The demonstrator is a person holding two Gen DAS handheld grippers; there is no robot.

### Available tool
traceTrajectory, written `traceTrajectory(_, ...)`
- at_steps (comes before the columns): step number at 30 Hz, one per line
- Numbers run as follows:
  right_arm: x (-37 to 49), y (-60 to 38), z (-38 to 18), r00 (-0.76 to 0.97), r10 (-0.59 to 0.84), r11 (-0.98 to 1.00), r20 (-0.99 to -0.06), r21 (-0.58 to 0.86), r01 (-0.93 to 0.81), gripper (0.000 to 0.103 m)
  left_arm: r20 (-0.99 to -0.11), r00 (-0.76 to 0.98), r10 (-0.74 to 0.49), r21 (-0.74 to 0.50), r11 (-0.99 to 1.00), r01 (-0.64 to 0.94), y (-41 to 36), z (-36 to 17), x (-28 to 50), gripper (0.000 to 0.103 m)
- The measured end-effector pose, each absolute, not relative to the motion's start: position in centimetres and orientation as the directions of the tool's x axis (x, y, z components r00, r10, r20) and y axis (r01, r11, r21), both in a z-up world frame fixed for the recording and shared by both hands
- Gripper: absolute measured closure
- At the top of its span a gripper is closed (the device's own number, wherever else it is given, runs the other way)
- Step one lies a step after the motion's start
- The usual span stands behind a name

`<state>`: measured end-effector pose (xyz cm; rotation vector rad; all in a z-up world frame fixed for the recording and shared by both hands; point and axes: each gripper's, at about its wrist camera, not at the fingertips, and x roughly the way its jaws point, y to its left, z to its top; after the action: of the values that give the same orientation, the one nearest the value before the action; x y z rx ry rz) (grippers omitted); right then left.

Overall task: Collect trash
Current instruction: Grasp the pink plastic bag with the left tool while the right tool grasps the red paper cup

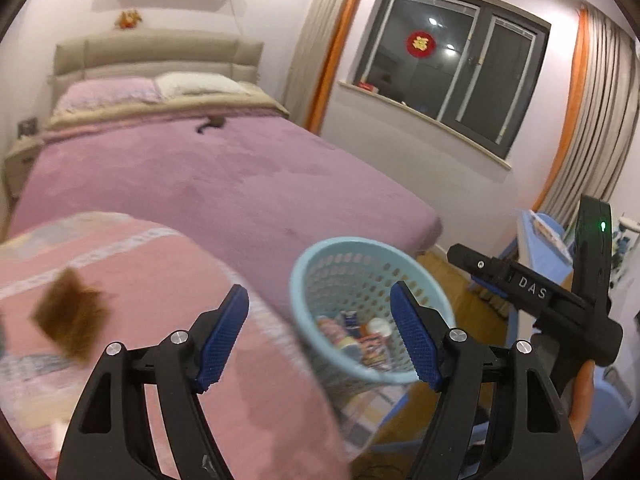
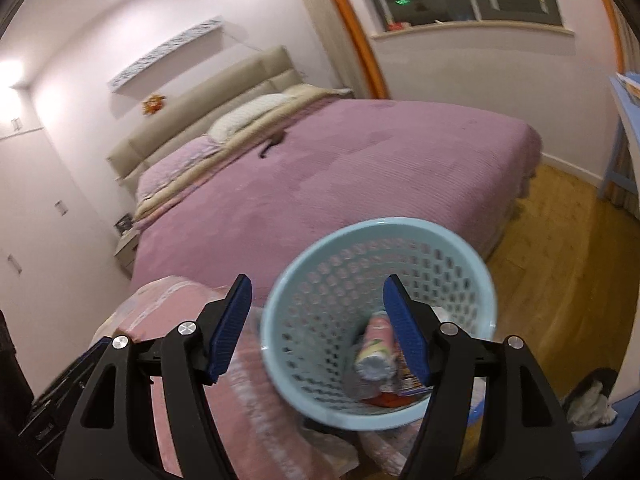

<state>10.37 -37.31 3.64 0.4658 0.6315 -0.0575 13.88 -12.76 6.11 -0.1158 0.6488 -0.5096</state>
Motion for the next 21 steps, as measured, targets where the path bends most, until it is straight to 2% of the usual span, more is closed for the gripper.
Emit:
traceTrajectory(10, 6.7, -30.1, 6.1, 0.844, 0.236, 0.925, -0.482, 0.377, -0.044, 0.038, -0.54, 0.775, -0.328, -0.171, 0.944, 0.281, -5.3, 7.6, 5.8, 0.031)
traceTrajectory(13, 4.8, -27.6, 6.6, 0.848, 0.287, 0.923, -0.446, 0.365, -0.12, 0.038, -0.548, 0.79, -0.273, -0.159, 0.962, 0.222, -3.0, 7.5, 3.3, 0.025)
traceTrajectory(16, 3.6, -24.9, 6.8, 0.844, 0.281, 0.943, -0.457, 0.295, -0.155, 0.038, -0.562, 0.797, -0.222, -0.147, 0.975, 0.169, -0.2, 7.1, 1.2, 0.023)
traceTrajectory(21, 2.9, -19.8, 5.3, 0.754, 0.436, 0.888, -0.492, 0.37, -0.272, 0.037, -0.566, 0.807, -0.168, -0.171, 0.982, 0.084, 4.5, 5.9, -1.4, 0.019)
